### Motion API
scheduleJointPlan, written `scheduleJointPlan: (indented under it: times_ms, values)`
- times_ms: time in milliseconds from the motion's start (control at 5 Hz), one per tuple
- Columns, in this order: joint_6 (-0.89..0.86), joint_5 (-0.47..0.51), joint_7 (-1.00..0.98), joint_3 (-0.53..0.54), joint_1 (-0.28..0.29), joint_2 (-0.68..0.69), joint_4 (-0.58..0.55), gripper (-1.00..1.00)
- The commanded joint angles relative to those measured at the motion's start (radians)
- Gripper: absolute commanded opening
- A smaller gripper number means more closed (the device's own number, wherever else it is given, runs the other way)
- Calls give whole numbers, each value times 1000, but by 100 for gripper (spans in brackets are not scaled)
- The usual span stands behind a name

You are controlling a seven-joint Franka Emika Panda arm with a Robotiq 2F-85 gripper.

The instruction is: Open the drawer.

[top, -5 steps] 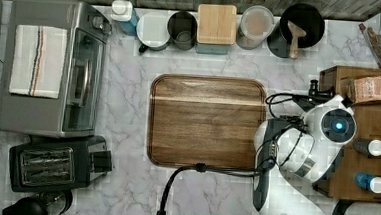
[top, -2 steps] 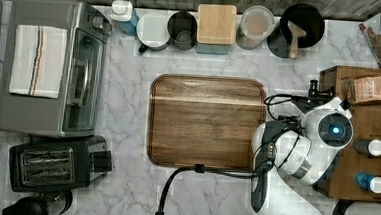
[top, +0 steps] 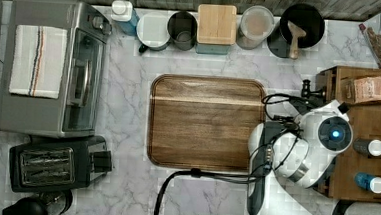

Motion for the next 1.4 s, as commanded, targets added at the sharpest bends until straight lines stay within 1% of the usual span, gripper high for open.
scheduleJointPlan:
  times_ms: [200, 400, 600, 800, 1000, 1400]
  values:
    - [30, 16, 270, 211, 259, -125, -221, 100]
    - [11, 42, 253, 244, 270, -121, -215, 100]
    - [-21, 21, 302, 311, 234, -131, -208, 100]
    - [-27, 26, 348, 278, 301, -144, -212, 100]
    - [-86, 89, 348, 312, 278, -147, -182, 100]
    - [-87, 91, 346, 307, 283, -147, -182, 100]
